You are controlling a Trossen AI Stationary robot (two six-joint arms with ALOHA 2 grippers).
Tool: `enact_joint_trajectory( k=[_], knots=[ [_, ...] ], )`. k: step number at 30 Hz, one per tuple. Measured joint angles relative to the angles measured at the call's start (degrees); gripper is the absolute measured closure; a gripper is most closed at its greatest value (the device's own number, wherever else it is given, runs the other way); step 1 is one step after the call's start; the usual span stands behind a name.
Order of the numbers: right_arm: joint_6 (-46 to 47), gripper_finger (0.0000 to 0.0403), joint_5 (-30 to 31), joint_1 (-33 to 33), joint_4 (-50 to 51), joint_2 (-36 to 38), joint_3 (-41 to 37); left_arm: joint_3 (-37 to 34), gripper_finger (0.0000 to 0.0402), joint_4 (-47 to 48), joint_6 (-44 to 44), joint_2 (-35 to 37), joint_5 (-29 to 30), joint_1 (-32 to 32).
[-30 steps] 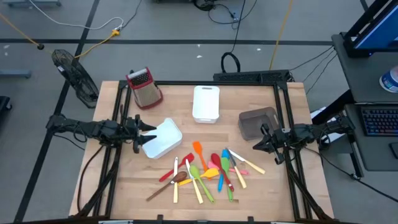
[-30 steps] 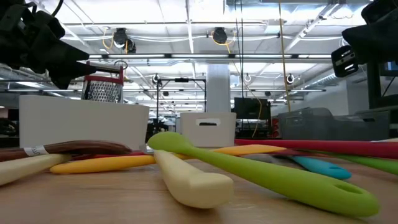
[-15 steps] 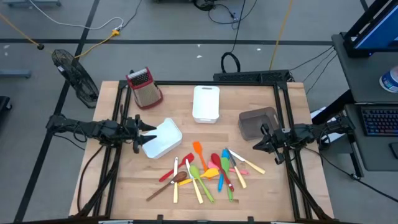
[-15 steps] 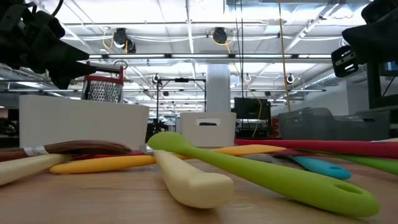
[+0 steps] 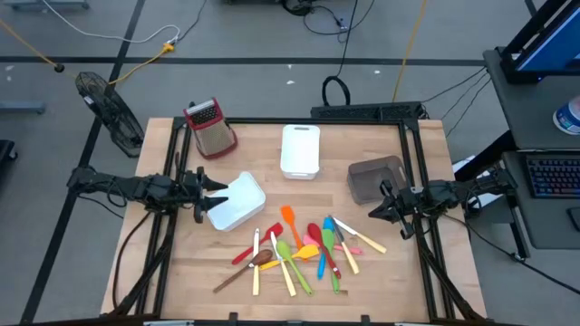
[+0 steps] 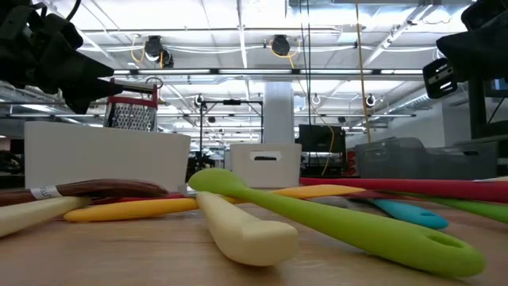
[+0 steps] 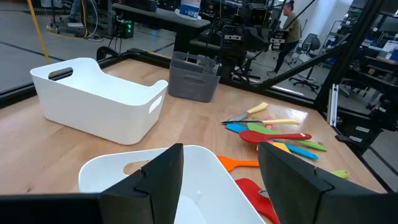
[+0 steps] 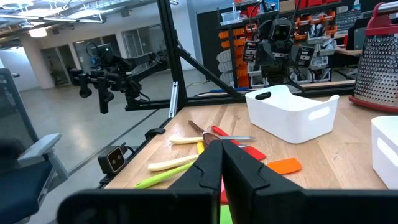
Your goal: Pick & Place Kitchen Items
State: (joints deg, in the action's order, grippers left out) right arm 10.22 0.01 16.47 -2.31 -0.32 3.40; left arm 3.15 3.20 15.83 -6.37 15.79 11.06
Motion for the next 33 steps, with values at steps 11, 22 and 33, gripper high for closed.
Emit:
enact_joint_trajectory(
  k=[11, 22, 33],
  knots=[
    [2.2, 0.0399, 0.4, 0.0, -0.1, 0.0, 0.0, 0.0, 0.0190, 0.0, 0.0, 0.0, 0.0, 0.0],
    [13.0, 0.0399, 6.2, 0.0, -0.5, 0.0, 0.0, 0.0, 0.0190, -2.3, 3.8, 0.0, 7.3, -0.2],
    [11.3, 0.0399, 11.1, 0.0, -3.0, 0.0, 0.0, 0.1, 0.0190, -25.9, 21.0, -1.3, 6.1, 1.2]
  ],
)
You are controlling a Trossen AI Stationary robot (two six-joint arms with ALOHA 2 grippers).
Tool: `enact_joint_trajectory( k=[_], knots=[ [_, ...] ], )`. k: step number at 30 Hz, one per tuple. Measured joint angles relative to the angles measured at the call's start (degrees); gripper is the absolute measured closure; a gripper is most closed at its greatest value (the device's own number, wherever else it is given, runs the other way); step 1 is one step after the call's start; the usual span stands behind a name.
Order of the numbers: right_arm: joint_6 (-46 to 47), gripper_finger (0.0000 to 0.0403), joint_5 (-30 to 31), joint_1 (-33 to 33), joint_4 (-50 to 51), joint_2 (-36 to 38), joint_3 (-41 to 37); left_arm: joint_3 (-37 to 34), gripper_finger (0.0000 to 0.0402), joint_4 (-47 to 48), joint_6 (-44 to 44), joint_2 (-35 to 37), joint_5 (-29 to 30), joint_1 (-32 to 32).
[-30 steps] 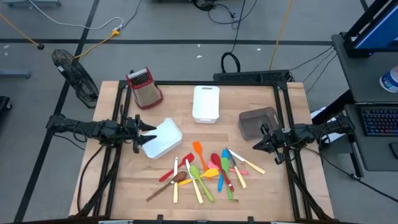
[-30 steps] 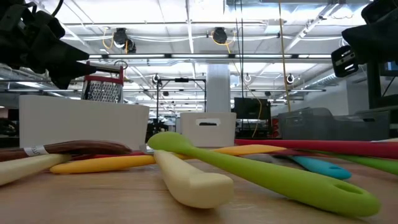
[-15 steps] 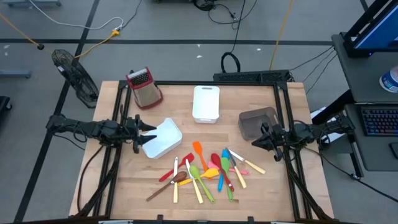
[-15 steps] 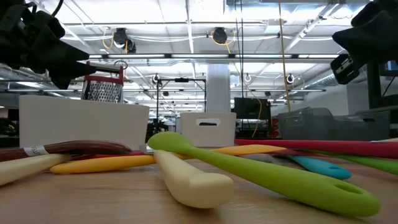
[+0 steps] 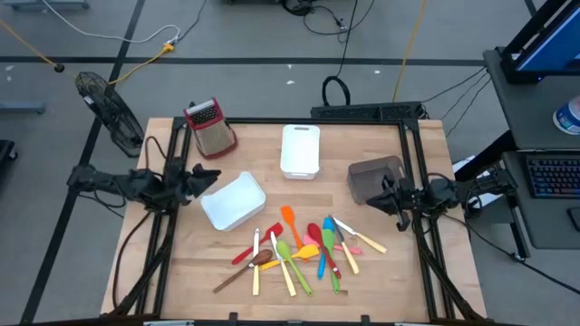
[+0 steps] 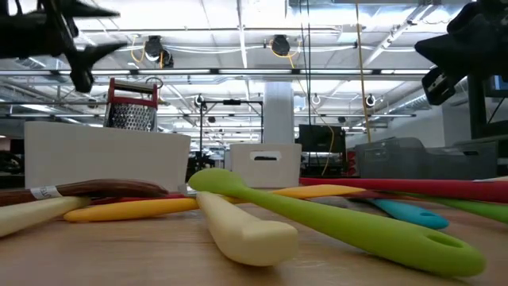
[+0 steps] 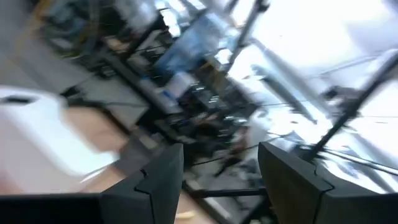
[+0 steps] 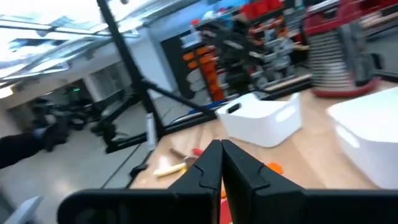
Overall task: Pick & Place Kitchen Items
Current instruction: Put the brown serving spoon into the black bin
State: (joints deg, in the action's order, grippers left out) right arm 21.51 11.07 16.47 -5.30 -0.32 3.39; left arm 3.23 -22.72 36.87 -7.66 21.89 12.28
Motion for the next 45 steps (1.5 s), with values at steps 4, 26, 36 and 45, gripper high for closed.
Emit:
enact_joint_trajectory(
  k=[4, 26, 36, 45],
  knots=[
    [-2.7, 0.0399, 1.1, 0.0, 0.1, 0.0, 0.0, 4.3, 0.0190, 0.9, -2.7, -5.2, 0.1, 3.0],
    [-3.1, 0.0399, 0.9, 0.0, -0.2, 0.0, 0.0, 62.0, 0.0190, 85.6, 29.8, -65.9, -15.4, 17.1],
    [-3.2, 0.0399, 0.9, 0.0, -0.2, 0.0, 0.0, 62.0, 0.0190, 72.0, 20.2, -74.3, -22.2, 19.8],
    [-3.1, 0.0399, 0.9, 0.0, -0.2, 0.0, 0.0, 62.0, 0.0190, 59.8, 20.7, -76.4, -21.4, 19.8]
  ],
)
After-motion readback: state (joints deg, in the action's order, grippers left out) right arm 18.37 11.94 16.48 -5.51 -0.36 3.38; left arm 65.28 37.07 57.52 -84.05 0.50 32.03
